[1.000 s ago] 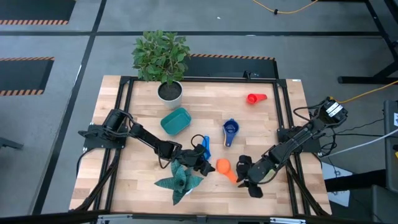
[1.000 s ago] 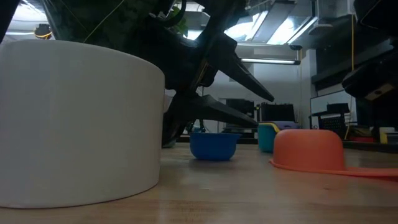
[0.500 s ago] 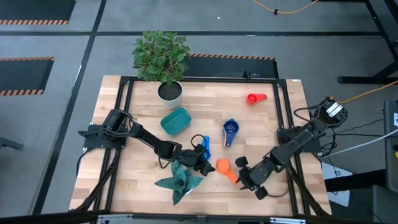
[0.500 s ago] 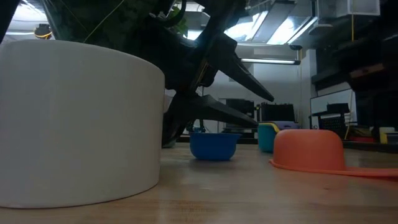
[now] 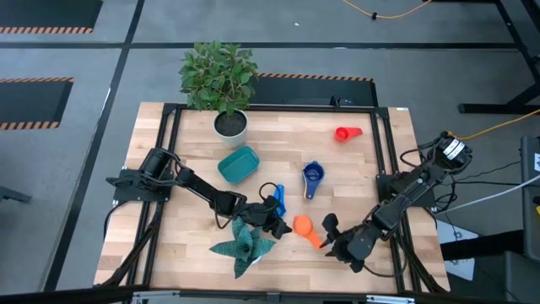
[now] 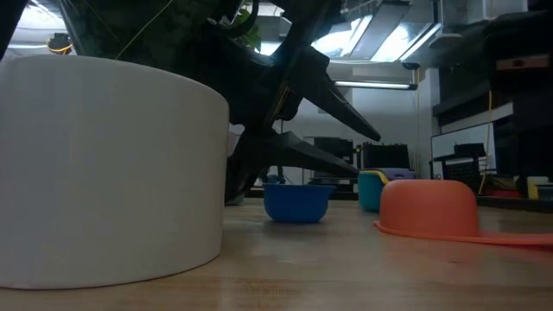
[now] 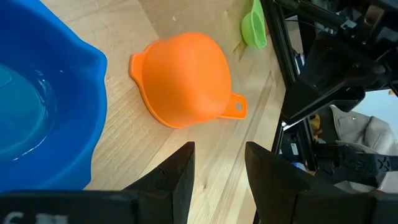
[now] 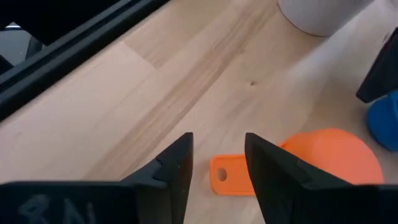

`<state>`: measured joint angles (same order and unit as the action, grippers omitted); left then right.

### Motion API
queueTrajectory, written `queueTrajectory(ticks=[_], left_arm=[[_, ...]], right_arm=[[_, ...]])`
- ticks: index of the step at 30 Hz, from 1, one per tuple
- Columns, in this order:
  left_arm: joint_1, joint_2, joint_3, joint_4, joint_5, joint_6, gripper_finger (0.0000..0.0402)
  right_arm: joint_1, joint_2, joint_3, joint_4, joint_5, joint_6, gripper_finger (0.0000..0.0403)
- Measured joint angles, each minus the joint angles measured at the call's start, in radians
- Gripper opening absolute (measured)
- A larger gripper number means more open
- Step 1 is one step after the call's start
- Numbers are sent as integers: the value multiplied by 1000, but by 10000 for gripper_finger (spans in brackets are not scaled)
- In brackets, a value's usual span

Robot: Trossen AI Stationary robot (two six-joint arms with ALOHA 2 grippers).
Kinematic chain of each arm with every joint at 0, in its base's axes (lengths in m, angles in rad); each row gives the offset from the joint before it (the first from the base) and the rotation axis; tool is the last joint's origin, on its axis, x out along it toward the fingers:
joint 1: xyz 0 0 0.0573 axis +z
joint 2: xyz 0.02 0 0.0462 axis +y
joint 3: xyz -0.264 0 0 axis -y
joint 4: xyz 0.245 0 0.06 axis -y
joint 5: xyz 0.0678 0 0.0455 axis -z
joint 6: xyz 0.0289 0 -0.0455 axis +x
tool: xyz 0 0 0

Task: Nest measuring cups in basket
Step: Stack the orange measuring cup on top of the dark blue measuring cup

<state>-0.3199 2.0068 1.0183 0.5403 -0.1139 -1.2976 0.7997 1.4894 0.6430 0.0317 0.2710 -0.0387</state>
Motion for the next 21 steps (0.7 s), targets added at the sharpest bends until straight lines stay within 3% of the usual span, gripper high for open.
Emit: queueTrajectory(ticks=[21], left_arm=[[0,0,0,0,0,0,135]], right_arm=[[6,100,0,1,51,-87,150]])
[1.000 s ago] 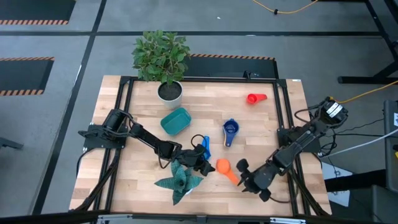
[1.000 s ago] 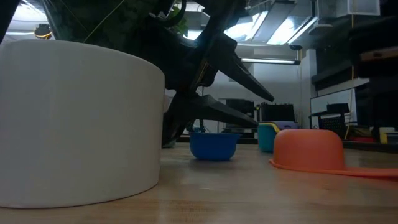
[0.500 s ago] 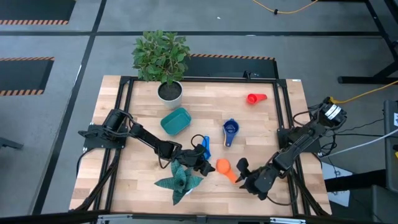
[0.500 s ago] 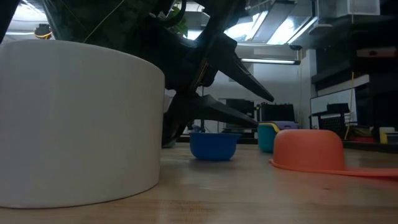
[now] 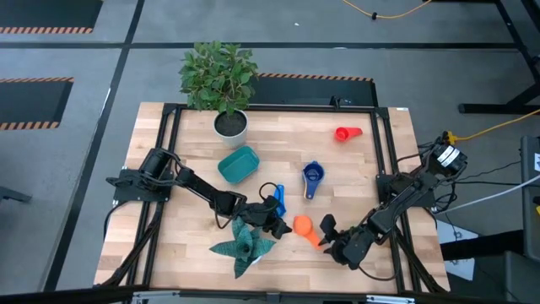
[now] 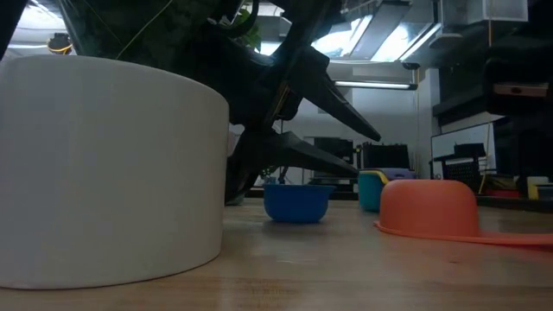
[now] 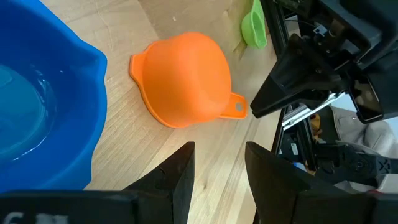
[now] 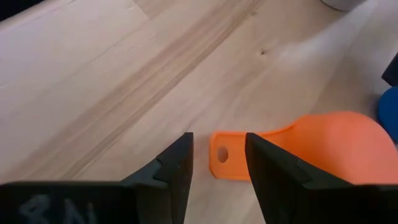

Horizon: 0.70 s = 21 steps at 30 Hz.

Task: Nest measuring cups in basket
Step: Stack the orange measuring cup on top of the dark blue measuring cup

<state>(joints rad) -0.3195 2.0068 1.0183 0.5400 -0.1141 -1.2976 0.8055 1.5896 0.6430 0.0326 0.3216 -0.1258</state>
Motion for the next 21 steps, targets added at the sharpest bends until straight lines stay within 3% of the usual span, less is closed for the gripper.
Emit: queueTrajectory(ticks=[21], left_arm=[[0,0,0,0,0,0,135]], right_arm=[[1,83,2,17,101,-36,150]])
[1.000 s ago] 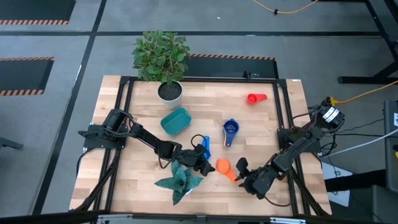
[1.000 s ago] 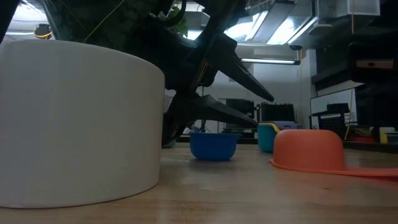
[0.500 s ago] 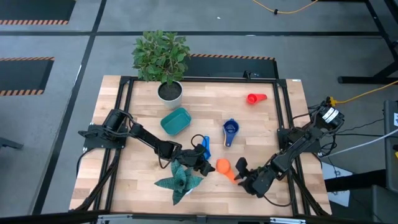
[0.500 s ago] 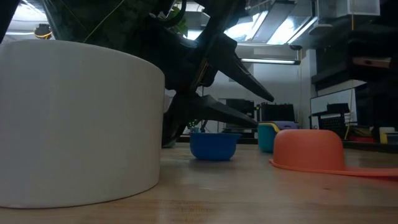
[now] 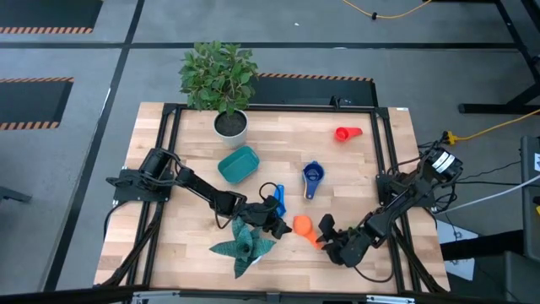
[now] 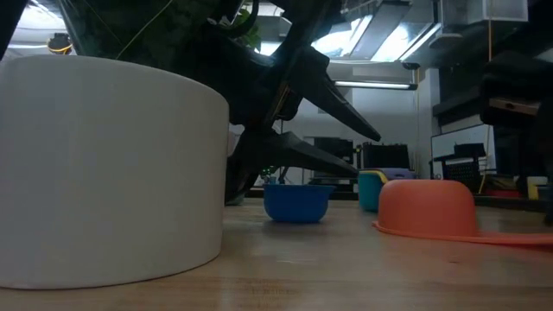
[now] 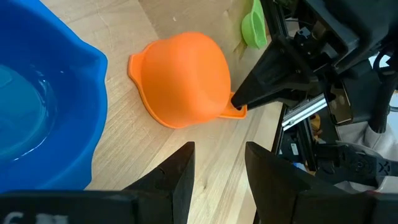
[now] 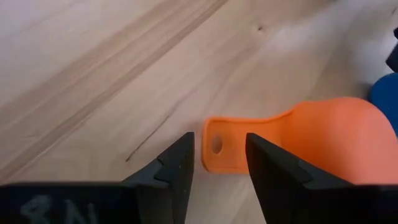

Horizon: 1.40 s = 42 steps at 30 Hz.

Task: Nest measuring cups in basket
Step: Stack the orange measuring cup on top of the dark blue measuring cup

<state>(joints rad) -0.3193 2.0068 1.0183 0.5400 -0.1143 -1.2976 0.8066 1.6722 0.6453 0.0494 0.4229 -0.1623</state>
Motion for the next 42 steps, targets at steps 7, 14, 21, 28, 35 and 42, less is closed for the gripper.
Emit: queueTrajectory(ticks=[7,14,21,28,35,42], left_arm=[[0,0,0,0,0,0,135],[0,0,0,0,0,0,135],[0,0,0,0,0,0,135],[0,0,0,0,0,0,135],[0,0,0,0,0,0,135],[0,0,0,0,0,0,135]], right_arm=[[-1,1,0,-5,13,0,138],[-1,1,-1,-7,13,0,115],[-2,2,-2,-9,14,0,84],[-2,2,-2,-2,37,-1,33],[-2,1,-1,11,66,0,19],[-1,1,-2,45,59,1,18]])
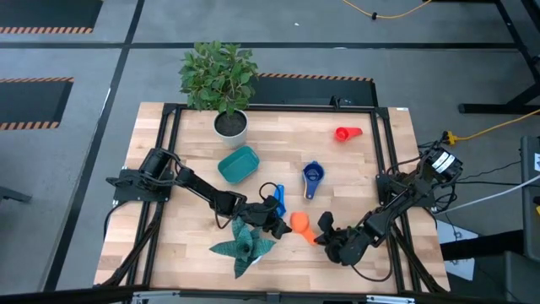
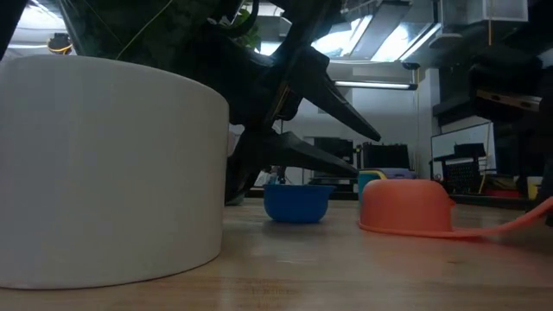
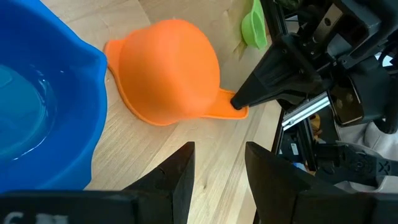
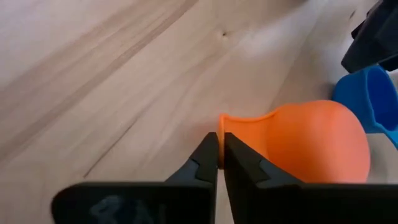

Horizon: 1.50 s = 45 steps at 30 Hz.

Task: Nest measuring cups in basket
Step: Stack the orange measuring cup on top of the dark blue measuring cup

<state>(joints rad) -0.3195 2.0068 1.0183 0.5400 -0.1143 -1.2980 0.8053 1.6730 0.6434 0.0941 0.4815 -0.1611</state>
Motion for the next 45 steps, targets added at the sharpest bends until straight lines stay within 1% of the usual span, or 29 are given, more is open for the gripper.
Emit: queueTrajectory(ticks=[6,10,15,21,25,28,34,41,45], left_arm=[[0,0,0,0,0,0,135],[0,0,0,0,0,0,135],[0,0,0,0,0,0,135],[0,0,0,0,0,0,135],[0,0,0,0,0,0,135],[0,0,0,0,0,0,135],[0,0,0,0,0,0,135],[0,0,0,0,-2,3,135],[0,0,0,1,-5,49,135]], right_arm=[[30,1,56,4,-8,3,17],[54,1,116,-47,-8,3,17],[79,1,206,-212,35,10,17],[96,1,319,-432,60,134,17],[104,1,385,-527,63,200,15],[111,1,426,-579,67,214,14],[128,1,493,-705,131,234,14],[130,1,596,-939,158,313,13],[132,-10,653,-1066,177,356,13]])
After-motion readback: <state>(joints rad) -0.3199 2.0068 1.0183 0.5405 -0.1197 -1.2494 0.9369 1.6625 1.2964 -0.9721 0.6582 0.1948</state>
